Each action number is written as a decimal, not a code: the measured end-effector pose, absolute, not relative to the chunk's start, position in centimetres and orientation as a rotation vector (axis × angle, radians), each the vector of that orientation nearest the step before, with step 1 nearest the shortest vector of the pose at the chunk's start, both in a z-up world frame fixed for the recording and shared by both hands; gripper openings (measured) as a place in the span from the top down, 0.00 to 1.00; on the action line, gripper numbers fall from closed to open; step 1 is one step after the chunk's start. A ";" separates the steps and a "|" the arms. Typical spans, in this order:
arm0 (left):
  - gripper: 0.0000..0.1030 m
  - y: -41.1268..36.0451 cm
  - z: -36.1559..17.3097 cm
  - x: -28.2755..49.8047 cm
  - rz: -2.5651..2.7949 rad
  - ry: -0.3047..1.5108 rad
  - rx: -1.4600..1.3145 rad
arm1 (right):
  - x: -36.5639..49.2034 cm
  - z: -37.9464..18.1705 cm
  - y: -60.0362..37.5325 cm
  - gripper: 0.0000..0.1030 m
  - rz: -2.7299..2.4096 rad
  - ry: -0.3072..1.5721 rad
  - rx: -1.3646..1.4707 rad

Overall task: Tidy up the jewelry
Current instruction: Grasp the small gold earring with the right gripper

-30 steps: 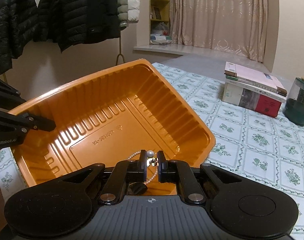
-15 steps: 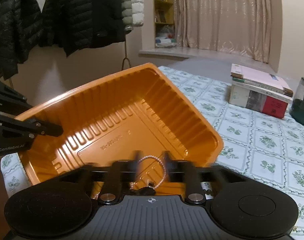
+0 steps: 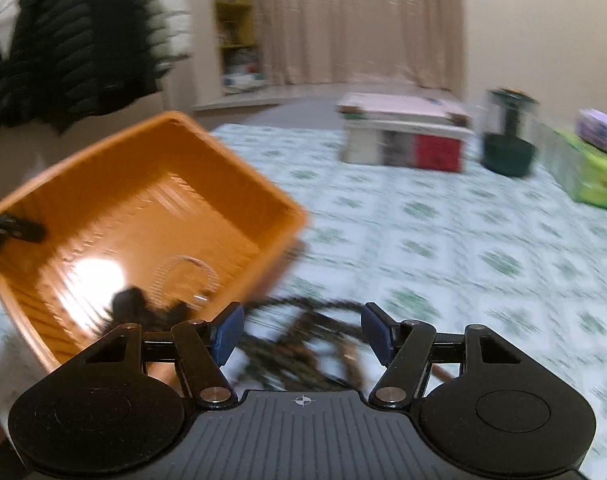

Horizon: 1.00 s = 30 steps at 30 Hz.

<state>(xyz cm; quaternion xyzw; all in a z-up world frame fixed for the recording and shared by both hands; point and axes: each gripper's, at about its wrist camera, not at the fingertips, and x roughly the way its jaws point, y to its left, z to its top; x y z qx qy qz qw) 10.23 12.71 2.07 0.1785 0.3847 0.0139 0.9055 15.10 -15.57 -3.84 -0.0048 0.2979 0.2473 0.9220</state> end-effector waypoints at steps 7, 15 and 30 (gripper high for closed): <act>0.97 12.7 2.1 10.2 0.032 0.795 0.368 | 15.4 -5.7 -22.1 0.37 0.330 0.661 -0.006; 0.97 12.7 2.1 10.2 0.034 0.795 0.368 | 17.1 -7.0 -25.6 0.37 0.260 0.673 -0.024; 0.97 12.7 2.1 10.2 0.035 0.797 0.370 | 21.0 -9.0 -25.1 0.69 0.309 0.704 -0.117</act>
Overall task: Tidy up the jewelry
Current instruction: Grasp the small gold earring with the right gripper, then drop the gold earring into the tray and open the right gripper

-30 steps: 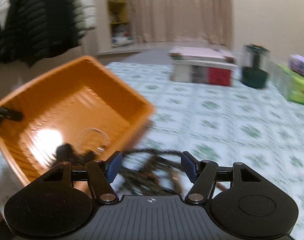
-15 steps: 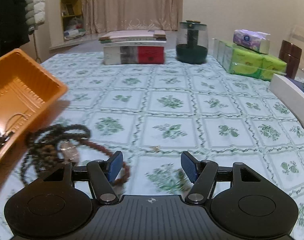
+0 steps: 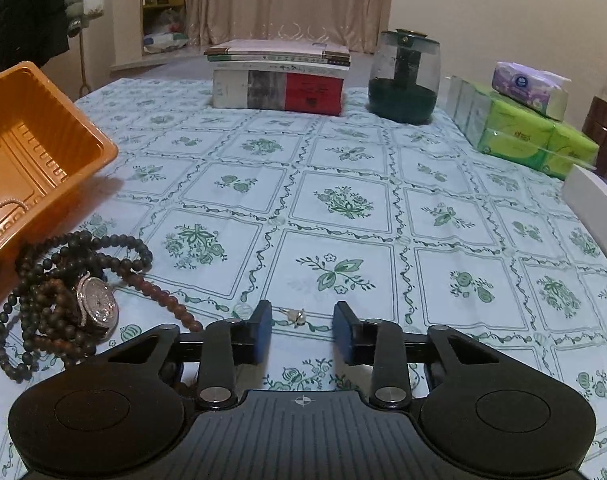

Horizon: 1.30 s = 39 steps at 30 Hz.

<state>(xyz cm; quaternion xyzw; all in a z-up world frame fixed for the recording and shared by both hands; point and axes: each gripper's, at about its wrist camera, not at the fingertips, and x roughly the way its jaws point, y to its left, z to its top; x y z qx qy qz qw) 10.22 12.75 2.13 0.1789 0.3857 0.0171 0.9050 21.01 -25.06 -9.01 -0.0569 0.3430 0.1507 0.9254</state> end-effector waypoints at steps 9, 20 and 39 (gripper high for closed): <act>0.97 12.8 2.0 10.3 0.035 0.797 0.369 | 20.7 -8.9 -23.9 0.92 0.319 0.694 -0.153; 0.97 12.8 2.0 10.3 0.035 0.797 0.369 | 18.4 -4.6 -19.5 0.92 0.381 0.510 -0.254; 0.97 12.9 2.0 10.4 0.034 0.793 0.365 | 16.7 -2.1 -6.0 0.92 0.695 0.451 -0.260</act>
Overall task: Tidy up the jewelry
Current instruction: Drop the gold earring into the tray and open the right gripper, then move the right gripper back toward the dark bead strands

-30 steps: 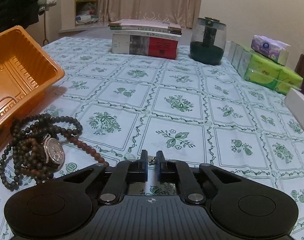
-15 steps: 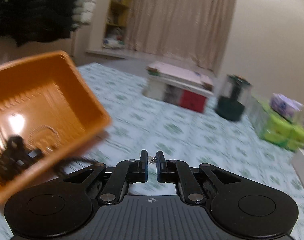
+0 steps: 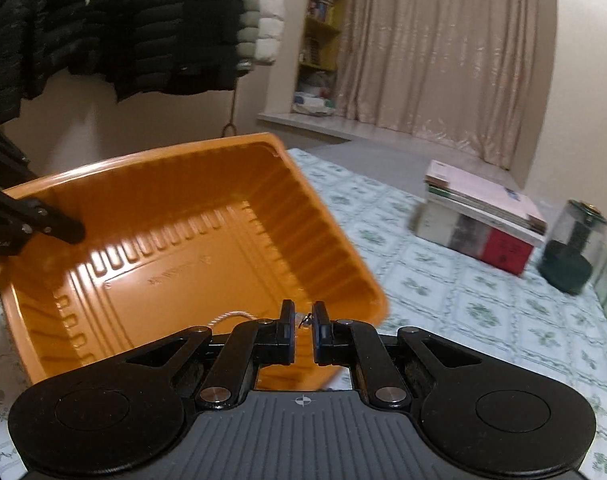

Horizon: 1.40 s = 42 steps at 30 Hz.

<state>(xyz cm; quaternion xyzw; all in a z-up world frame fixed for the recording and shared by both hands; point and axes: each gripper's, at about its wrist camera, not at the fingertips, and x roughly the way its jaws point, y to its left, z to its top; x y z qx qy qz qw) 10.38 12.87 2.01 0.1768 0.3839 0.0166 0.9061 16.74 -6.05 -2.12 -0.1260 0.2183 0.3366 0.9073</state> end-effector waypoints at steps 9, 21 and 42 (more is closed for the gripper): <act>0.97 12.9 2.0 10.4 0.034 0.792 0.364 | 16.4 -2.7 -4.8 0.92 0.722 0.476 -0.259; 0.97 12.9 2.0 10.4 0.034 0.792 0.364 | 16.3 -2.2 -5.2 0.48 0.735 0.466 -0.199; 0.97 12.9 2.1 10.3 0.037 0.790 0.364 | 14.4 -3.5 -12.9 0.48 0.537 0.534 -0.119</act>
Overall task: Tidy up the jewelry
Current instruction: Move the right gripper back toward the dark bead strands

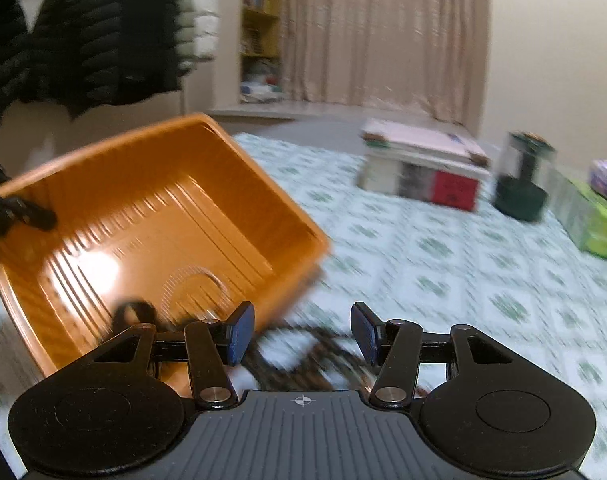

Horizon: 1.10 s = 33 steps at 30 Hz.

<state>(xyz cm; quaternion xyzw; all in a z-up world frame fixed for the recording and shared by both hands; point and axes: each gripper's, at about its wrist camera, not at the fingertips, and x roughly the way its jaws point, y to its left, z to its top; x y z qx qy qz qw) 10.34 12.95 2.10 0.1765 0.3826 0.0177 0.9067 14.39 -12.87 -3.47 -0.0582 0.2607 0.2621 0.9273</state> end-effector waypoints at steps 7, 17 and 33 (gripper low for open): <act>0.97 12.7 2.1 10.3 0.039 0.788 0.365 | 12.7 -5.7 -19.2 0.48 0.385 0.618 -0.073; 0.97 12.8 2.0 10.2 0.042 0.794 0.360 | 11.8 -6.4 -21.1 0.48 0.363 0.643 -0.078; 0.96 13.8 1.6 10.0 0.059 0.810 0.324 | 16.8 -7.5 -21.1 0.62 0.334 0.687 -0.117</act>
